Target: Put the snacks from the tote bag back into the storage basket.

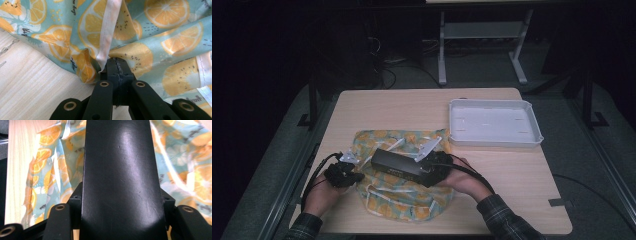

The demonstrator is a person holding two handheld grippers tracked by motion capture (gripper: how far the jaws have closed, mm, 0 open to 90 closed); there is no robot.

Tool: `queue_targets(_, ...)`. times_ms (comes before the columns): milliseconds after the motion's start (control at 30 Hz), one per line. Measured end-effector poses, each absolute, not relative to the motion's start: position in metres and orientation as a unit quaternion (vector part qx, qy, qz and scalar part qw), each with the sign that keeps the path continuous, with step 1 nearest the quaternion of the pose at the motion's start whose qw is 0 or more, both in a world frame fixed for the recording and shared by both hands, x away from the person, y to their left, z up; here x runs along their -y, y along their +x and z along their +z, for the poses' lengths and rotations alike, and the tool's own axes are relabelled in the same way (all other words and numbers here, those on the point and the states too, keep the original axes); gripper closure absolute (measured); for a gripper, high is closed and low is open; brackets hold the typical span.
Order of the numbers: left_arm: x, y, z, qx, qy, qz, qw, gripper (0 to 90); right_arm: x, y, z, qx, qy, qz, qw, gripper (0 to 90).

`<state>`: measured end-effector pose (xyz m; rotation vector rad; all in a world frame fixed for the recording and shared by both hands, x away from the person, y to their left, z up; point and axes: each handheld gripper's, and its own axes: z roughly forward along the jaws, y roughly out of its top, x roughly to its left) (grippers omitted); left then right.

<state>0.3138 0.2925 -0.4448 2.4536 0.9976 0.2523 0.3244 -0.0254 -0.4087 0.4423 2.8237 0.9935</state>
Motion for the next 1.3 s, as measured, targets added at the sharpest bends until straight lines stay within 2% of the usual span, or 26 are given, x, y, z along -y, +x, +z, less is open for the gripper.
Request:
queue_targets(567,-0.292,0.314,-0.445,-0.365,0.896,0.09,0.239,89.9,0.036,0.328,-0.383,-0.925,0.162,0.335,0.068,41.9)
queue_targets(967,-0.308,0.302,-0.419,-0.37,0.87,0.077,0.317,89.4,0.048,0.328,-0.371,-0.924,0.17,0.334,0.079,41.9)
queue_targets(1100,-0.316,0.294,-0.41,-0.375,0.858,0.079,0.343,85.3,0.055,0.33,-0.367,-0.921,0.177,0.337,0.085,42.0)
queue_targets(1300,-0.325,0.287,-0.401,-0.378,0.853,0.081,0.35,82.1,0.065,0.332,-0.361,-0.917,0.188,0.341,0.09,42.0)
